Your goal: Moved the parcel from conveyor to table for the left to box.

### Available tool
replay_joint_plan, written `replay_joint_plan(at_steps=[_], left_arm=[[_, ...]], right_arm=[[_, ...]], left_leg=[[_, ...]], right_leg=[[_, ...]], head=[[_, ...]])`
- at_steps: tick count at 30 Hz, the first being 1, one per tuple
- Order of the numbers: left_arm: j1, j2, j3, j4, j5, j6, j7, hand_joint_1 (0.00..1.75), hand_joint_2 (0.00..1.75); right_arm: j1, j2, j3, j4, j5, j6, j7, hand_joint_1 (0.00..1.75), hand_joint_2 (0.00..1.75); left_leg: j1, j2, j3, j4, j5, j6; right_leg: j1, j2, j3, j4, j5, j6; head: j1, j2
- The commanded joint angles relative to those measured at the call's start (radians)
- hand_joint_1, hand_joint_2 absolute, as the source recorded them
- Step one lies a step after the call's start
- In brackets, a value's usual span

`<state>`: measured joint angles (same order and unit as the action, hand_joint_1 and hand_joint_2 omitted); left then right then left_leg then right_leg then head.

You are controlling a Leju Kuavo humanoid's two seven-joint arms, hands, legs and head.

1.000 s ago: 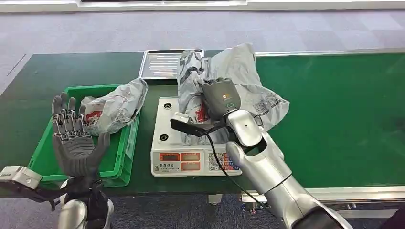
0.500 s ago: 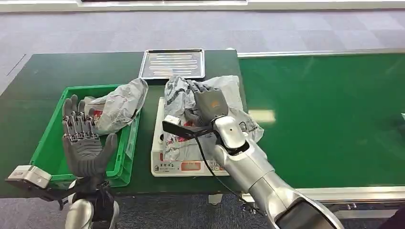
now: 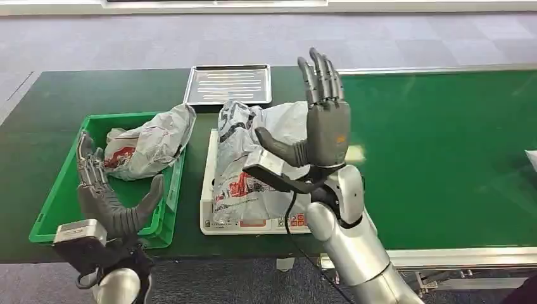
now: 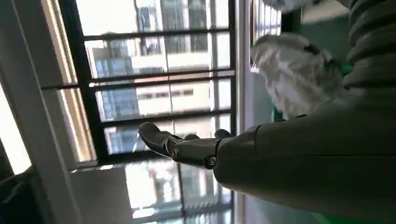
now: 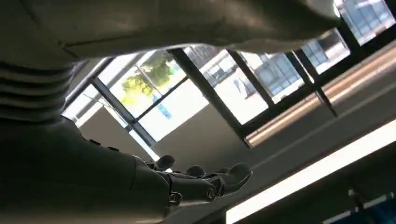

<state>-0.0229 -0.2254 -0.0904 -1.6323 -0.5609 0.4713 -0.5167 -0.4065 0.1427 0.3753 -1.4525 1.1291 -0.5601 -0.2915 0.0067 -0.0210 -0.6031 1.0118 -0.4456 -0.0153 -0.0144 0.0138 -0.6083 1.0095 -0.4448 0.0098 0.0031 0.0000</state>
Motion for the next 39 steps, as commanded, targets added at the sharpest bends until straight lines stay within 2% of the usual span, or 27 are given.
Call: replay_joint_plan(at_steps=[1,2,3,5,7,12,17,24,26,27,28,33,35,37,38,39], left_arm=[[-0.584,0.160,-0.312,0.474,-0.643,-0.475,0.290,0.00,1.75],[-0.708,0.153,-0.386,0.683,-0.742,-0.454,0.307,0.00,1.75],[-0.754,0.129,-0.385,0.787,-0.738,-0.403,0.296,0.00,1.75],[-0.864,0.106,-0.496,1.015,-0.821,-0.454,0.295,0.00,1.75],[-0.902,0.080,-0.561,1.163,-0.838,-0.439,0.270,0.00,1.75],[-0.856,0.058,-0.618,1.262,-0.815,-0.427,0.204,0.00,1.75],[-0.803,0.057,-0.722,1.319,-0.825,-0.497,0.119,0.00,1.75],[-0.795,0.058,-0.731,1.322,-0.823,-0.491,0.117,0.00,1.75],[-0.785,0.060,-0.757,1.331,-0.820,-0.541,0.077,0.00,1.75],[-0.772,0.063,-0.769,1.337,-0.821,-0.553,0.070,0.54,1.75],[-0.761,0.067,-0.778,1.345,-0.814,-0.563,0.050,1.75,1.75],[-0.792,0.070,-0.743,1.327,-0.743,-0.475,0.055,1.75,1.75],[-0.834,0.076,-0.707,1.298,-0.691,-0.382,0.081,1.75,1.75],[-0.906,0.093,-0.632,1.233,-0.625,-0.249,0.140,1.75,1.75],[-0.931,0.116,-0.524,1.127,-0.560,-0.082,0.211,1.75,1.75],[-0.954,0.142,-0.486,1.058,-0.558,-0.083,0.243,1.75,1.75]], right_arm=[[0.099,-0.001,-0.084,-0.236,-0.114,-0.030,-0.067,0.00,0.00],[0.062,0.021,-0.088,-0.184,-0.131,0.000,-0.070,0.00,0.00],[0.043,0.029,-0.089,-0.159,-0.134,-0.001,-0.078,0.00,0.00],[0.023,0.051,-0.092,-0.121,-0.122,0.020,-0.067,0.00,0.00],[0.023,0.062,-0.091,-0.111,-0.101,0.035,-0.063,0.00,0.00],[0.048,0.055,-0.099,-0.126,-0.075,0.028,-0.049,0.00,0.00],[0.067,0.056,-0.110,-0.143,-0.060,0.023,-0.046,0.00,0.00],[0.068,0.055,-0.111,-0.146,-0.057,0.022,-0.045,0.00,0.00],[0.071,0.056,-0.115,-0.149,-0.051,0.021,-0.040,0.00,0.00],[0.078,0.056,-0.120,-0.155,-0.046,0.018,-0.037,0.00,0.00],[0.088,0.058,-0.128,-0.165,-0.042,0.020,-0.034,0.00,0.00],[0.133,0.054,-0.157,-0.222,-0.015,0.027,-0.027,0.00,0.00],[0.144,0.055,-0.172,-0.231,-0.002,0.036,-0.019,0.00,0.00],[0.164,0.053,-0.190,-0.241,0.009,0.035,-0.014,0.00,0.00],[0.181,0.053,-0.199,-0.251,0.015,0.032,-0.011,0.00,0.00],[0.190,0.054,-0.205,-0.255,0.023,0.026,-0.011,0.00,0.00]], left_leg=[[0.001,-0.016,-0.004,0.001,0.005,0.000],[0.000,-0.018,-0.003,0.001,0.005,0.000],[0.001,-0.017,-0.003,0.000,0.006,0.001],[0.000,-0.010,-0.002,0.001,0.006,0.001],[0.000,-0.007,-0.002,0.001,0.008,-0.001],[0.000,0.002,0.002,-0.003,0.010,0.000],[0.000,0.004,0.003,-0.001,0.008,0.000],[0.000,0.004,0.003,-0.001,0.007,0.001],[0.000,0.006,0.004,-0.002,0.006,0.002],[0.000,0.006,0.005,-0.003,0.007,0.001],[0.000,0.007,0.005,-0.003,0.007,0.001],[-0.001,0.003,0.008,-0.003,0.006,0.001],[0.000,0.003,0.007,-0.003,0.007,0.002],[0.000,0.002,0.004,-0.001,0.006,0.001],[0.001,0.001,0.001,0.001,0.007,0.002],[0.002,0.001,0.000,0.001,0.007,0.002]], right_leg=[[0.002,-0.019,0.002,0.001,-0.001,-0.001],[0.001,-0.021,0.002,0.001,-0.001,-0.001],[0.002,-0.021,0.004,-0.001,0.000,-0.001],[0.000,-0.015,0.003,0.000,0.003,0.000],[0.001,-0.011,0.001,0.000,0.007,-0.001],[0.001,-0.002,0.003,-0.004,0.011,-0.001],[0.000,0.002,0.002,-0.002,0.009,-0.001],[0.000,0.002,0.003,-0.001,0.007,0.000],[0.001,0.003,0.005,-0.002,0.007,0.000],[0.001,0.003,0.006,-0.003,0.008,-0.001],[0.000,0.003,0.005,-0.003,0.008,-0.001],[0.000,0.000,0.009,-0.003,0.006,-0.001],[0.001,-0.001,0.009,-0.003,0.007,-0.001],[0.001,-0.002,0.006,-0.001,0.006,-0.001],[0.002,-0.004,0.004,-0.001,0.007,-0.001],[0.002,-0.005,0.003,0.000,0.007,-0.001]], head=[[0.000,0.000],[0.000,0.000],[0.000,0.000],[0.000,0.000],[0.000,0.000],[0.000,0.000],[0.000,0.000],[0.000,0.000],[0.000,0.000],[0.000,0.000],[0.000,0.000],[0.000,0.000],[0.000,0.000],[0.000,0.000],[0.000,0.000],[0.000,0.000]])
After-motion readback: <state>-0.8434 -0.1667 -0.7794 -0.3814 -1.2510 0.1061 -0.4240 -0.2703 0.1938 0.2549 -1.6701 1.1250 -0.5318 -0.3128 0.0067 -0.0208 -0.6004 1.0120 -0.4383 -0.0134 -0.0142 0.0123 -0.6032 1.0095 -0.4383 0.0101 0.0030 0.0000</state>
